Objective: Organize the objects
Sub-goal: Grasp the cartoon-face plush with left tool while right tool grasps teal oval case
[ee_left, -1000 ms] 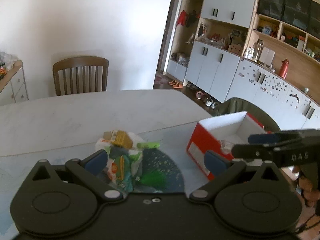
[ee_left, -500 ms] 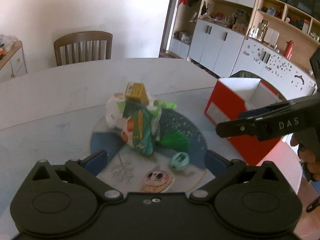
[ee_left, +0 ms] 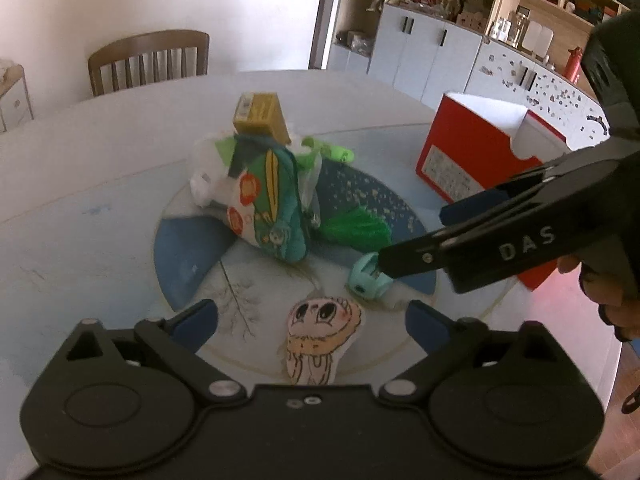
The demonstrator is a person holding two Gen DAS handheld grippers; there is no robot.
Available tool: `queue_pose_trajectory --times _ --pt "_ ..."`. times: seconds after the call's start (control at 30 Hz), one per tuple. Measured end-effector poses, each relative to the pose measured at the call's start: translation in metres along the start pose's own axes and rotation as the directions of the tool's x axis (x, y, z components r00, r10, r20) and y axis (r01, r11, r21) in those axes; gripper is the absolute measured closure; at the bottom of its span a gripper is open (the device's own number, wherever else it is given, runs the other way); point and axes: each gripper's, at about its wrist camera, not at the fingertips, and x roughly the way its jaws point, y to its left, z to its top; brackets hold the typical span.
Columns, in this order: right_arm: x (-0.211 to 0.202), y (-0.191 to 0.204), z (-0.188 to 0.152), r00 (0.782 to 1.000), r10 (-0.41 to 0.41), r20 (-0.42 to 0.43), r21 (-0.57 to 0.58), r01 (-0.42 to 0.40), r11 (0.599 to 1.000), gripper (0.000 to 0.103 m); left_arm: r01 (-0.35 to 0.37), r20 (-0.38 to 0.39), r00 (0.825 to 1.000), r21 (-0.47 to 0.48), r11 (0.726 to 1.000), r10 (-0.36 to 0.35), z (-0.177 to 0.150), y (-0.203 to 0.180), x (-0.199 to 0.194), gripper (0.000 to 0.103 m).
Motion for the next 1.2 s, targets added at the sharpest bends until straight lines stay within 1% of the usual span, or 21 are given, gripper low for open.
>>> queue_pose_trajectory --times 0.1,0.17,0.27,0.3,0.33,0.5,0.57,0.63,0.77,0.8,0.9,1.03,1.2 --pt "0.009 0.001 -0.001 1.000 0.011 -0.024 0.002 -0.011 1.000 0.020 0.006 -0.010 1.000 -0.010 1.000 -0.006 -0.003 0.002 0.004 0.011" --pt "0.015 0.002 -0.001 0.999 0.015 -0.032 -0.007 -0.015 1.000 0.020 0.011 -0.018 1.000 -0.015 1.000 -0.012 -0.004 0.002 0.006 0.016" --pt "0.020 0.005 -0.002 0.999 0.019 -0.041 -0.015 -0.019 1.000 0.021 0.001 -0.025 1.000 -0.002 1.000 -0.001 -0.005 0.001 0.007 0.020" --pt "0.021 0.005 -0.002 0.999 0.023 -0.044 -0.017 -0.023 1.000 0.023 0.002 -0.031 1.000 0.001 1.000 -0.002 -0.005 0.001 0.008 0.021" --pt "0.024 0.006 -0.002 0.998 0.024 -0.050 -0.021 -0.025 0.999 0.025 0.004 -0.034 0.999 0.001 1.000 -0.004 -0.006 0.001 0.008 0.025" --pt "0.029 0.009 -0.002 0.997 0.043 -0.068 -0.028 -0.045 0.999 0.039 0.004 -0.046 0.999 0.001 1.000 -0.004 -0.006 0.002 0.010 0.038" --pt "0.030 0.010 -0.002 0.996 0.050 -0.073 -0.029 -0.053 0.998 0.042 0.009 -0.051 0.999 0.004 1.000 -0.008 -0.006 0.002 0.010 0.046" --pt "0.031 0.011 -0.001 0.996 0.052 -0.074 -0.030 -0.054 0.998 0.045 0.011 -0.056 0.998 0.004 1.000 -0.011 -0.006 0.002 0.010 0.050" --pt "0.034 0.011 0.000 0.995 0.060 -0.082 -0.022 -0.062 0.998 0.053 0.022 -0.064 0.998 0.017 1.000 -0.020 -0.006 -0.001 0.011 0.061" --pt "0.035 0.010 -0.001 0.994 0.064 -0.084 -0.019 -0.066 0.998 0.058 0.022 -0.065 0.998 0.021 1.000 -0.020 -0.006 -0.001 0.011 0.062" --pt "0.035 0.010 -0.001 0.995 0.061 -0.083 -0.018 -0.063 0.998 0.064 0.007 -0.064 0.998 0.024 1.000 -0.006 -0.006 -0.002 0.010 0.065" --pt "0.034 0.008 -0.003 0.994 0.067 -0.081 -0.012 -0.068 0.998 0.065 0.002 -0.065 0.998 0.014 1.000 -0.001 -0.005 -0.001 0.009 0.067" --pt "0.024 0.006 -0.005 0.995 0.079 -0.056 -0.001 -0.080 0.997 0.065 0.005 -0.049 0.999 -0.003 1.000 -0.005 0.000 -0.001 0.001 0.067"
